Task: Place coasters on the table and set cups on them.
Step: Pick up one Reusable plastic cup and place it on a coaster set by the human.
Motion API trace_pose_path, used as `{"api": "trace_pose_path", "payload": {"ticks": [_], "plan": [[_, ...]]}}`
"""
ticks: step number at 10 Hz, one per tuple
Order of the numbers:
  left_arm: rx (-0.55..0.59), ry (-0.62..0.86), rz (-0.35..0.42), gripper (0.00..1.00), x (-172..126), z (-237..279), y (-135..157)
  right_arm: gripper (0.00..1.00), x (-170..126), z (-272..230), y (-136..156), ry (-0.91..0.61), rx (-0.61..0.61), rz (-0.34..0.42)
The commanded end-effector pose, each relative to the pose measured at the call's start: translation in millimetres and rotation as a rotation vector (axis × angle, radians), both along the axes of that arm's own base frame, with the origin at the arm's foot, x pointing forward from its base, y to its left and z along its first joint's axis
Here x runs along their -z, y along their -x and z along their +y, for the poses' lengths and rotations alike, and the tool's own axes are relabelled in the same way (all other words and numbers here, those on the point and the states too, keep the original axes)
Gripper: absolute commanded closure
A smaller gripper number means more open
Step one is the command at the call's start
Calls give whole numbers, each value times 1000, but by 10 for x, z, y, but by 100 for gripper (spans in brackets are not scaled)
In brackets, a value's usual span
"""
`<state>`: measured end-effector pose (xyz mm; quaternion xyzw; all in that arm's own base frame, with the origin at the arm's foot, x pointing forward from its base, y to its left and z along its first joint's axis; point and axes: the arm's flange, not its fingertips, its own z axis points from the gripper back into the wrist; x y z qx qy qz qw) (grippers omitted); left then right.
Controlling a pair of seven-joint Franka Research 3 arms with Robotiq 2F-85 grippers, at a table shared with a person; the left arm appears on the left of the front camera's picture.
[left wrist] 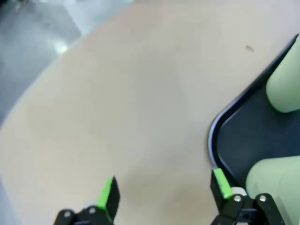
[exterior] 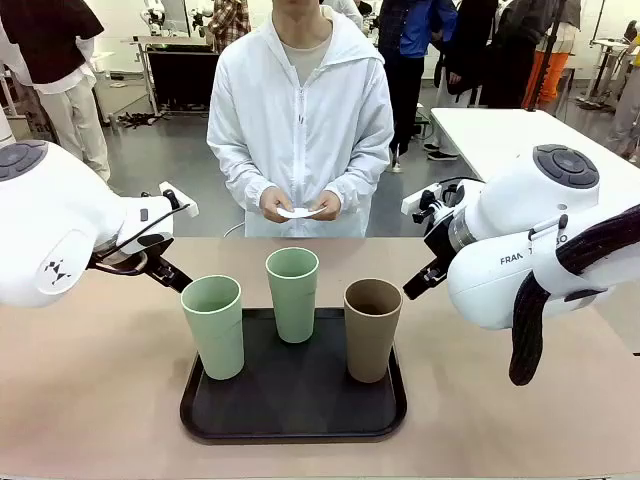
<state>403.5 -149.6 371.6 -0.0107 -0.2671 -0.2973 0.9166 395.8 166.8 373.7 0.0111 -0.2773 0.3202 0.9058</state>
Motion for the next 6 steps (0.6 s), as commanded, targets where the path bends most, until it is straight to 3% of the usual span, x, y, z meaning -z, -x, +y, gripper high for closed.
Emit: {"api": "trace_pose_path", "payload": {"ticks": [1,6], "plan": [[0,0,0,0,0,0,1,0,0,0,0,0,0,0],[0,0,0,0,0,0,1,0,0,0,0,0,0,0]]}}
